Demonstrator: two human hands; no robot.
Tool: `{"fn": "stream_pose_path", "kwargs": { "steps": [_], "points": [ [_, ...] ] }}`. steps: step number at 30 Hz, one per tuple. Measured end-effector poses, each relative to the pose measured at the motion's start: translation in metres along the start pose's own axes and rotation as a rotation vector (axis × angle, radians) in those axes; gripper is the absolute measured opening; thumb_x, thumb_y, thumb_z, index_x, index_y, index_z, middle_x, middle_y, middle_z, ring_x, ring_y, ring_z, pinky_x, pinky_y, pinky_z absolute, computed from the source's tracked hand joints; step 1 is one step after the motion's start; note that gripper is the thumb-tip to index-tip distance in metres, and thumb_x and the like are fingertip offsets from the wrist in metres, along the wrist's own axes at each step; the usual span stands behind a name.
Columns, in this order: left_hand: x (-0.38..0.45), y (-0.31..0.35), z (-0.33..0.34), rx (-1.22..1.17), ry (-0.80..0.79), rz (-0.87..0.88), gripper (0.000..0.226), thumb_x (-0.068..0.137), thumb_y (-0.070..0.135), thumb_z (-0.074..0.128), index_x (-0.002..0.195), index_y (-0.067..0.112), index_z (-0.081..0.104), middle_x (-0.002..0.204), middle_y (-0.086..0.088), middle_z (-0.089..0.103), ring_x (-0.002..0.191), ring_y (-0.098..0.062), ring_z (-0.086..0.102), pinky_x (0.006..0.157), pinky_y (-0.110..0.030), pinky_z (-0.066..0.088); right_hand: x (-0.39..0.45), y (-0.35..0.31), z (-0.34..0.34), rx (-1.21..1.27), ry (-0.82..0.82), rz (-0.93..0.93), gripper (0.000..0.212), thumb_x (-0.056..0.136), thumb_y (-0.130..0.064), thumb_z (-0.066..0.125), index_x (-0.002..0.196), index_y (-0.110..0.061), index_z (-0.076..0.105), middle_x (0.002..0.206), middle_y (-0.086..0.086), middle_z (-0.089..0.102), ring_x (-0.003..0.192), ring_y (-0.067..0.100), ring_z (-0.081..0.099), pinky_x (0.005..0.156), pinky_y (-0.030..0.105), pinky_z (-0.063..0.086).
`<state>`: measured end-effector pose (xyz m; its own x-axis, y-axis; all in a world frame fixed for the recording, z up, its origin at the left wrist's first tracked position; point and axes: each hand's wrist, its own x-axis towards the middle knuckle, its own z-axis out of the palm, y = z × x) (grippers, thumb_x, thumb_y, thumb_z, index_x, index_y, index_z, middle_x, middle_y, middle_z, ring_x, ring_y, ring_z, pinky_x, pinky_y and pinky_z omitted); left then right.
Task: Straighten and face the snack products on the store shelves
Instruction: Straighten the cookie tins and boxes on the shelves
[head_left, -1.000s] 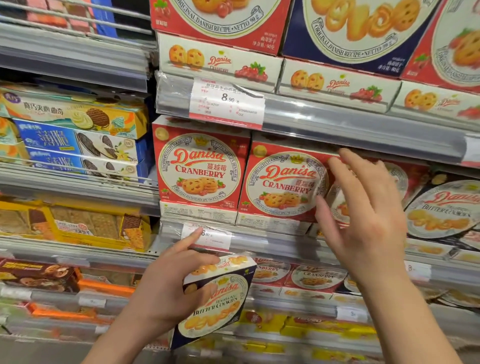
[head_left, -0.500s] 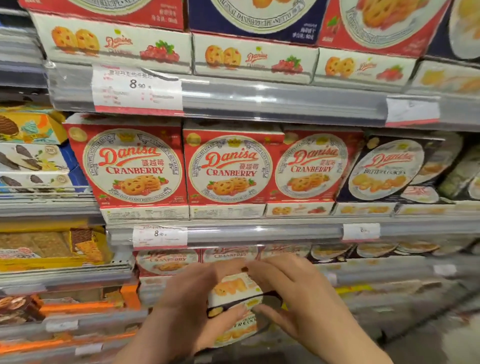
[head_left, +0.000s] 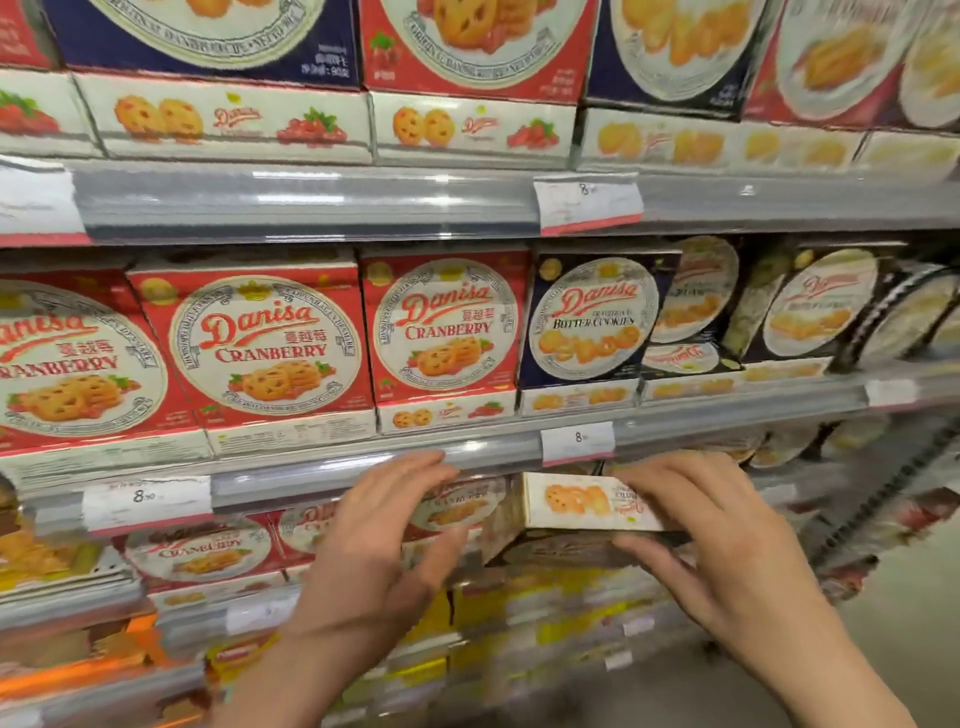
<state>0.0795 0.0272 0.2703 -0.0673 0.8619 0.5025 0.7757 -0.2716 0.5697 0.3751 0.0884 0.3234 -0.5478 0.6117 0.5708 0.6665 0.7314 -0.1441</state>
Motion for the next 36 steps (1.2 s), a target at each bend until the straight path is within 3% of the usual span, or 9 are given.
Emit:
{"fn": "stream_pose_path", "kwargs": {
  "steps": [6,10,13,15,19,23,28,31,36],
  "points": [
    [0.015,0.009,0.049,0.270,-0.112,-0.132,0.076,0.084,0.070,0.035,0.152,0.036,0.041,0.163,0.016,0.027,0.153,-0.012,0.020,0.123,-0.042,0.023,0.003,0.046,-0.058,-0.083,0.181,0.038,0.048,0.091,-0.042,0.059,0.124,-0.009,0.067,0.119,0.000,0.062,0.109,0.024,0.059,0.096,0.032,0.046],
    [0.014,0.016,0.069,0.412,-0.082,-0.093,0.071,0.084,0.060,0.044,0.145,0.027,0.051,0.158,0.006,0.042,0.148,-0.025,0.036,0.105,-0.054,0.044,0.012,0.076,-0.080,-0.154,0.223,0.068,0.051,0.091,-0.041,0.057,0.127,-0.006,0.066,0.123,0.005,0.063,0.115,0.027,0.059,0.103,0.028,0.041],
    [0.015,0.022,0.074,0.497,-0.064,-0.067,0.070,0.080,0.057,0.047,0.141,0.024,0.057,0.155,0.001,0.047,0.143,-0.033,0.043,0.099,-0.056,0.048,0.024,0.093,-0.088,-0.182,0.251,0.077,0.049,0.090,-0.035,0.059,0.129,-0.005,0.064,0.126,0.009,0.062,0.119,0.026,0.057,0.106,0.025,0.040],
    [0.015,0.021,0.074,0.548,-0.063,-0.037,0.072,0.078,0.058,0.048,0.141,0.024,0.059,0.153,0.000,0.050,0.140,-0.035,0.047,0.096,-0.056,0.050,0.035,0.100,-0.093,-0.210,0.259,0.081,0.049,0.088,-0.030,0.063,0.130,-0.005,0.063,0.127,0.010,0.061,0.119,0.025,0.057,0.106,0.024,0.040],
    [0.016,0.010,0.068,0.546,-0.037,0.018,0.070,0.077,0.056,0.049,0.138,0.024,0.061,0.150,0.002,0.054,0.136,-0.033,0.052,0.090,-0.053,0.054,0.059,0.108,-0.098,-0.272,0.223,0.114,0.046,0.089,-0.018,0.073,0.132,-0.007,0.061,0.127,0.011,0.061,0.119,0.028,0.056,0.102,0.037,0.043],
    [0.026,-0.007,0.064,0.515,0.068,0.188,0.045,0.092,0.034,0.037,0.132,0.022,0.053,0.137,-0.002,0.064,0.116,-0.034,0.068,0.078,-0.033,0.056,0.071,0.111,-0.098,-0.317,0.161,0.091,0.049,0.087,-0.024,0.068,0.132,-0.005,0.062,0.129,0.013,0.061,0.122,0.032,0.055,0.103,0.039,0.041],
    [0.010,-0.008,0.069,0.407,0.021,0.107,0.069,0.077,0.051,0.058,0.140,0.022,0.057,0.156,0.004,0.045,0.145,-0.025,0.037,0.102,-0.040,0.033,0.076,0.118,-0.096,-0.274,0.108,0.146,0.048,0.092,-0.029,0.067,0.135,-0.007,0.059,0.132,0.011,0.059,0.124,0.032,0.054,0.105,0.052,0.047],
    [0.008,0.000,0.071,0.409,-0.015,0.064,0.072,0.069,0.043,0.073,0.135,0.018,0.064,0.154,-0.001,0.048,0.143,-0.029,0.038,0.107,-0.043,0.028,0.082,0.117,-0.097,-0.278,0.064,0.145,0.055,0.084,-0.017,0.075,0.135,-0.007,0.057,0.130,0.012,0.059,0.121,0.030,0.055,0.105,0.048,0.046],
    [0.005,0.005,0.068,0.438,-0.045,0.047,0.064,0.082,0.050,0.052,0.140,0.022,0.059,0.158,0.000,0.042,0.148,-0.026,0.035,0.110,-0.043,0.026,0.091,0.123,-0.097,-0.264,0.068,0.119,0.058,0.084,-0.017,0.074,0.139,-0.011,0.056,0.134,0.010,0.059,0.124,0.027,0.055,0.105,0.047,0.046]
  ]
}}
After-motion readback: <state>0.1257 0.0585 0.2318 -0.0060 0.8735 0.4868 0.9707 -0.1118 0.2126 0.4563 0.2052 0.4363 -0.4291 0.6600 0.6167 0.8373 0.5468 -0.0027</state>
